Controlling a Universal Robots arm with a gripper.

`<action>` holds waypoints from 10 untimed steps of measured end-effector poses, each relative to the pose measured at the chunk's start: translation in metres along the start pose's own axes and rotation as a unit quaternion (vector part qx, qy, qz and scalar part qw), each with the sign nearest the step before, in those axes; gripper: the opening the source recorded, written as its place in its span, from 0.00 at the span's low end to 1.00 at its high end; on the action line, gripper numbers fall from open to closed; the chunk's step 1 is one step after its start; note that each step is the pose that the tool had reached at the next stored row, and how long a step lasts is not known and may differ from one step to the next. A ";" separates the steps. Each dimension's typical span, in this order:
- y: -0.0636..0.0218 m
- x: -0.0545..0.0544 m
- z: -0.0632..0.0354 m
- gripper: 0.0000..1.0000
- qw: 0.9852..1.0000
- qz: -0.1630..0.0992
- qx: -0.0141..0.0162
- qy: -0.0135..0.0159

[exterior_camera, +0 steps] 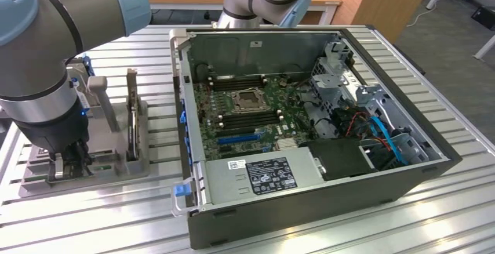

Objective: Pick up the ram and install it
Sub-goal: 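Pick up the ram and move it above insertion slot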

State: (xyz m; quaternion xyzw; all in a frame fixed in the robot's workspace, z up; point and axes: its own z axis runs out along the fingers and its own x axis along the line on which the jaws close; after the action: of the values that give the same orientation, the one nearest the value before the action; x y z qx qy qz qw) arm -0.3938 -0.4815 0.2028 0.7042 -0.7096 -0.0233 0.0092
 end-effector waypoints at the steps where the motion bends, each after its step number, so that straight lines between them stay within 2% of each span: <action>1: 0.0000 0.000 0.0000 0.30 1.000 0.000 0.000 0.000; 10: 0.0000 0.000 0.0000 0.28 1.000 0.000 0.000 0.000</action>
State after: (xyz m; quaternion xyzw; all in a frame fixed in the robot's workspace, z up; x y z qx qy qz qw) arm -0.3938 -0.4815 0.2027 0.7042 -0.7096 -0.0233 0.0092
